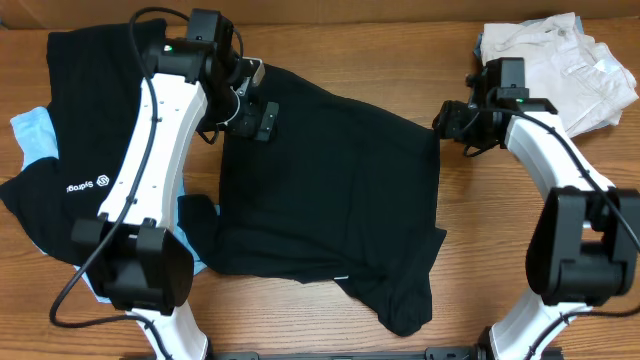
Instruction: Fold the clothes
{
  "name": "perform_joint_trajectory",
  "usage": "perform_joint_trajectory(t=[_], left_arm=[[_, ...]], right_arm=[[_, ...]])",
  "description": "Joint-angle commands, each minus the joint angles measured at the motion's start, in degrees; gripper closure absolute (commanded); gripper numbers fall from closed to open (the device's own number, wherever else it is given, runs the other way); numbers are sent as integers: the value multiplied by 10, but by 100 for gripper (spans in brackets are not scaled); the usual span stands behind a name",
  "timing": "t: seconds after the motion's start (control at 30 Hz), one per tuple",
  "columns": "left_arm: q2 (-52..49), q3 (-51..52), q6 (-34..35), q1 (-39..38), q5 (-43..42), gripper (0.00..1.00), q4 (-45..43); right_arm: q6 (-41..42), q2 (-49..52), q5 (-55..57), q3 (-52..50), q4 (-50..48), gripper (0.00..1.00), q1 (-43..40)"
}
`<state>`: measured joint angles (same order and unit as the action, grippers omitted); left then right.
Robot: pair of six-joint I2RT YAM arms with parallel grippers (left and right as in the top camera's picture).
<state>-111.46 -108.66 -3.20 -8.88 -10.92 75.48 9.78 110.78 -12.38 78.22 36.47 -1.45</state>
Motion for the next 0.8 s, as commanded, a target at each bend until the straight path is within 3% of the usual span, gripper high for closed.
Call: perform_joint_trajectory(t=[0.0, 0.43, 0.5, 0.6, 0.63, 0.77], left_arm=[[-16, 3, -4, -2, -7, 0, -10], [-17, 3, -4, -2, -7, 0, -42], [-17, 3, -4, -2, -7, 0, -43], [-17, 3, -4, -2, -7, 0, -43], [-17, 3, -4, -2, -7, 0, -43], [-17, 3, -2, -2, -7, 0, -40]], right_arm=[[-15, 34, -19, -2, -15, 40, 2], [-14, 96, -58, -2, -70, 46, 19], [-12, 99, -57, -2, -76, 56, 24], [-2, 99, -57, -1, -89, 92, 27], [7, 99, -57, -1, -89, 96, 26], [29, 87, -57, 15, -48, 96, -1]])
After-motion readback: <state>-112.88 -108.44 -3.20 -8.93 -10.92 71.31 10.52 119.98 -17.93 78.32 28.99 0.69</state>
